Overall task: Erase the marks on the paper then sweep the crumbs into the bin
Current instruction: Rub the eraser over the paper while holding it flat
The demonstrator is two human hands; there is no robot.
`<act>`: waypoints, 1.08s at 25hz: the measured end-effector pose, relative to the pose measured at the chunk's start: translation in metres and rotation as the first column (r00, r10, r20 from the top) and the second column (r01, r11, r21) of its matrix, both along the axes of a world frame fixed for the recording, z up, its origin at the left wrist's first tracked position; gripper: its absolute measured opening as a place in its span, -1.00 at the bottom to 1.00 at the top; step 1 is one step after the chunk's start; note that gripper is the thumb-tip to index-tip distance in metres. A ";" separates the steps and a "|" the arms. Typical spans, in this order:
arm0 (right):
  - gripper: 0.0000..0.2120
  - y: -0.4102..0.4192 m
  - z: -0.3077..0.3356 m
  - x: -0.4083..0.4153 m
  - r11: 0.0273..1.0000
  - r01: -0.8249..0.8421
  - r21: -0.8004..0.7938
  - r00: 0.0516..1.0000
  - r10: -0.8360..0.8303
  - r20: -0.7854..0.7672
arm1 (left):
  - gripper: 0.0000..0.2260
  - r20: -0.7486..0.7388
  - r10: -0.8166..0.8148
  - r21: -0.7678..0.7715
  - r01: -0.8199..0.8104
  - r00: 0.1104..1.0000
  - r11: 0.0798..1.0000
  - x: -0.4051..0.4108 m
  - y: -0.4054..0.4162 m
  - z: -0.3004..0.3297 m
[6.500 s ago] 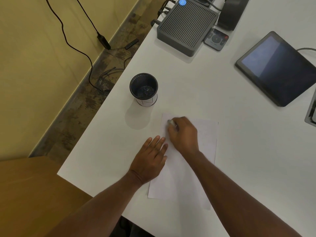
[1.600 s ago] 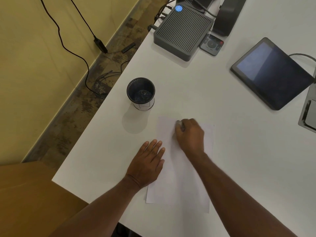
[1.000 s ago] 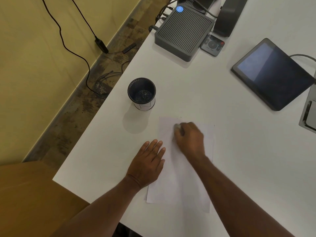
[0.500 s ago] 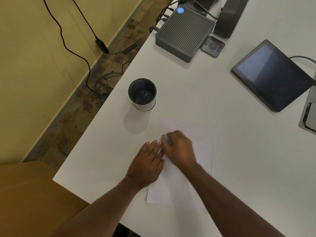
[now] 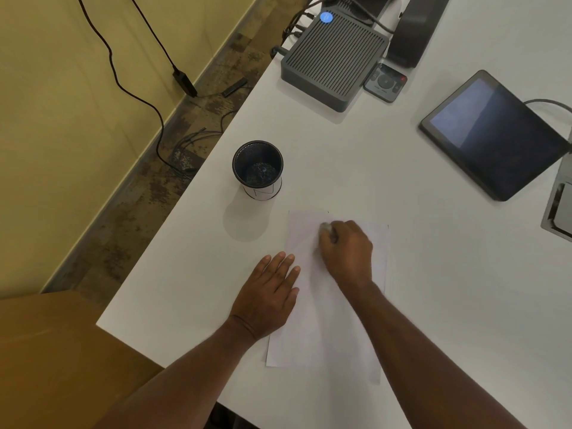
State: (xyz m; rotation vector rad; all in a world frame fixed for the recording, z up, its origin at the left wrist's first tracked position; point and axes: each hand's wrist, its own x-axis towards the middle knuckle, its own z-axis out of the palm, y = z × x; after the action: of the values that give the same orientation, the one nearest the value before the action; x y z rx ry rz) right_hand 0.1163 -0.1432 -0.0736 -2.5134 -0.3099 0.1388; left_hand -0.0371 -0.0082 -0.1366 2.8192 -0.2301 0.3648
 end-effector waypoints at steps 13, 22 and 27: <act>-0.90 -0.013 0.005 -0.012 0.954 0.140 0.266 0.958 -0.062 -0.282 | -0.71 0.002 0.134 0.015 -0.134 0.991 0.991 -0.016 0.000 0.008; -0.89 0.003 -0.010 -0.038 0.917 -0.393 0.060 0.919 0.395 -0.013 | -0.21 -0.447 0.062 0.074 -0.032 0.893 0.997 0.042 0.045 0.025; -0.70 -0.019 -0.003 0.031 0.998 0.052 -0.032 0.998 -0.051 0.030 | -0.18 -0.498 0.083 0.092 -0.043 0.863 0.995 0.042 0.047 0.026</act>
State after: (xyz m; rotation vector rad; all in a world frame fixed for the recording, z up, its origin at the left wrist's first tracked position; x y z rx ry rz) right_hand 0.1475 -0.1621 -0.0768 -2.5549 -0.2560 0.0877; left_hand 0.0050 0.0390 -0.1107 2.8802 -0.0363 -0.3814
